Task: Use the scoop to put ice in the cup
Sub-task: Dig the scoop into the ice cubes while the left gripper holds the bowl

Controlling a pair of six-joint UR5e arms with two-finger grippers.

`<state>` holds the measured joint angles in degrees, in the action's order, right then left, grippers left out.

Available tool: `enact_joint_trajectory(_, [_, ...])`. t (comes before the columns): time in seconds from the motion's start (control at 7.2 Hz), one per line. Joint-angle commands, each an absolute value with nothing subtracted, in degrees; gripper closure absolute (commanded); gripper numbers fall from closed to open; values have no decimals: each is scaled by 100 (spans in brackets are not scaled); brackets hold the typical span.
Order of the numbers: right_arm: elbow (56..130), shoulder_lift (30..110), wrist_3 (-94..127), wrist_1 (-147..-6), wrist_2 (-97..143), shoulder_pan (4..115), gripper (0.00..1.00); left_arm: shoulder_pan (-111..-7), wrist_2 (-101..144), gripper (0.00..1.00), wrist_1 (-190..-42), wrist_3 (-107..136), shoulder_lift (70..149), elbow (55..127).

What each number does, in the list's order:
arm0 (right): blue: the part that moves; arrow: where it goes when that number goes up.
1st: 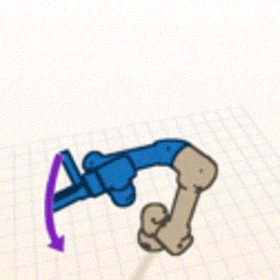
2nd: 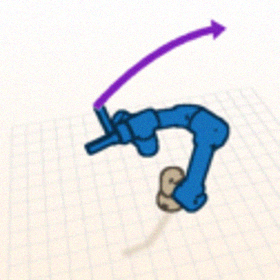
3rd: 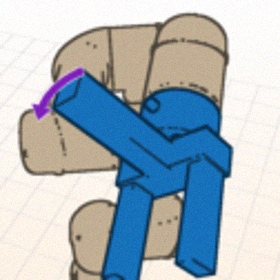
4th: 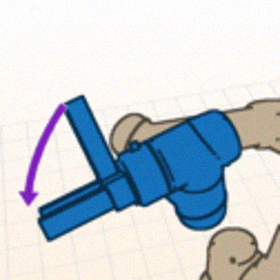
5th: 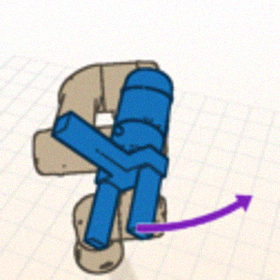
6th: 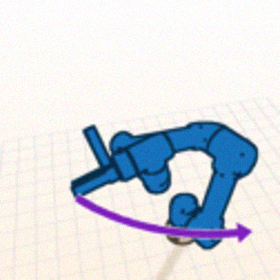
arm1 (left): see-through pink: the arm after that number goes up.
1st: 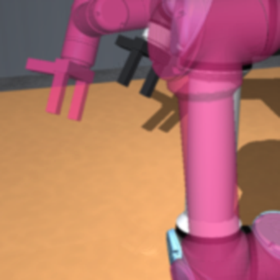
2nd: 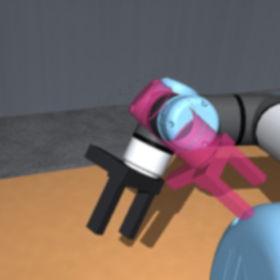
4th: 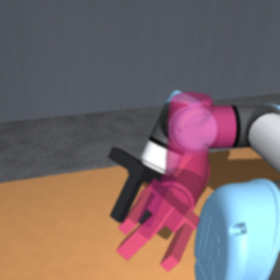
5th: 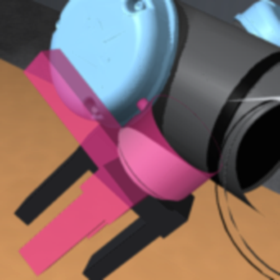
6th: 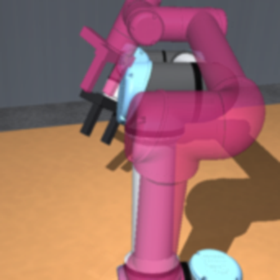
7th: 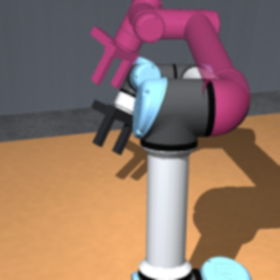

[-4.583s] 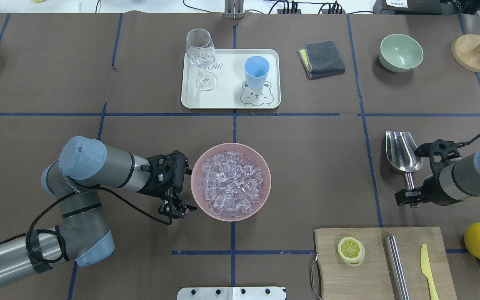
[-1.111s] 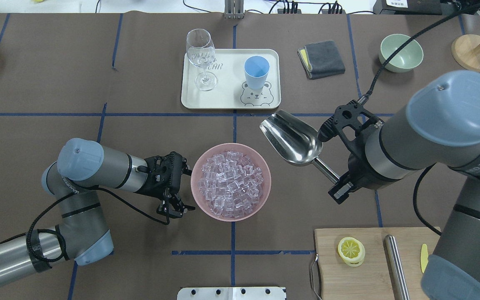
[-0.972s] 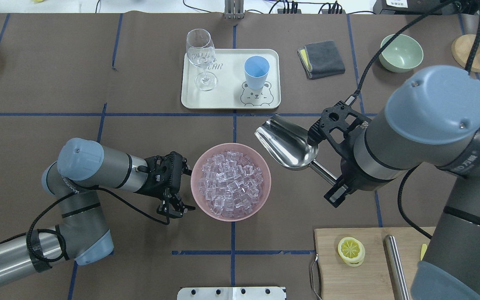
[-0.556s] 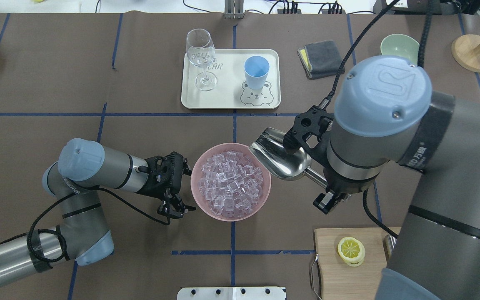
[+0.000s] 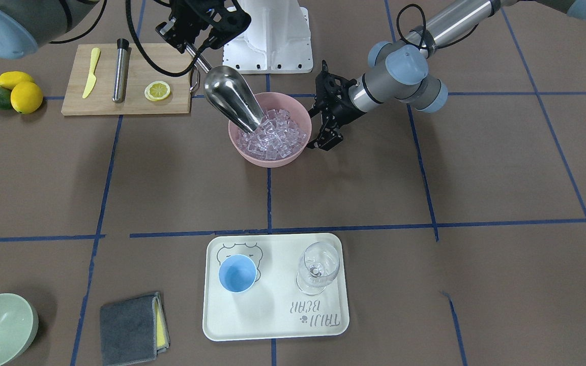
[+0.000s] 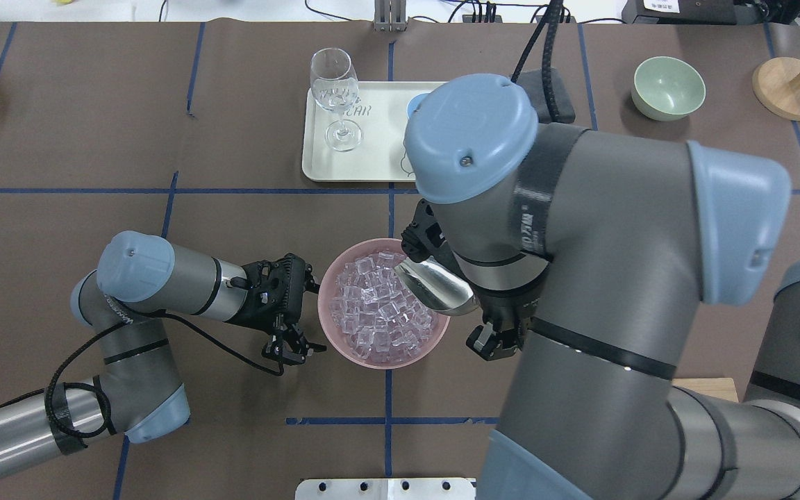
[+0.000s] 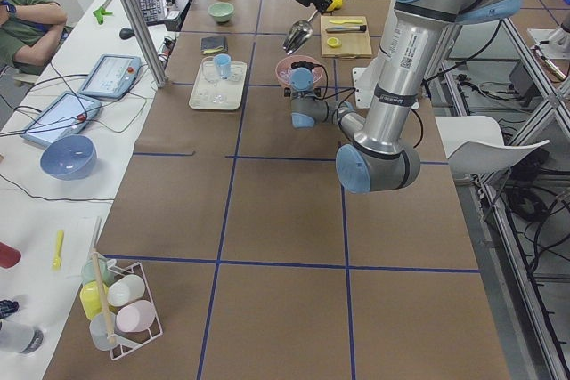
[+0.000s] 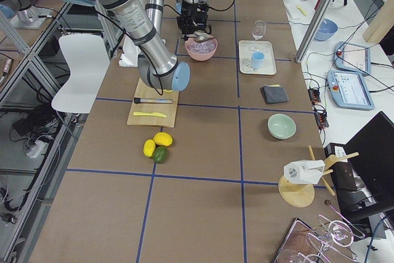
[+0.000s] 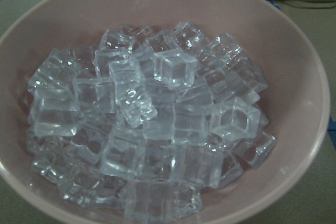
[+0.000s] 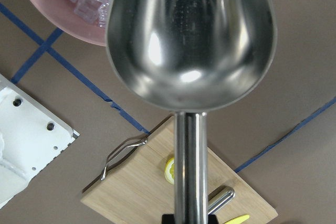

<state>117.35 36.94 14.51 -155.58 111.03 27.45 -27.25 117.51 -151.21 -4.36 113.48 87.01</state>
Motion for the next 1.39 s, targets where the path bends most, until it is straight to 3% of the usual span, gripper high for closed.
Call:
enact_joint_trajectory(0.0, [11198,3375,1441,-15723,11101,2611,100,-2725,11751,0,-15126,-439,11364,8658])
enact_joint_trajectory(1.25, [10064,3094,1319,-15952,10679,2101,100,-2725,11751,0,-15126,-439,11373,8648])
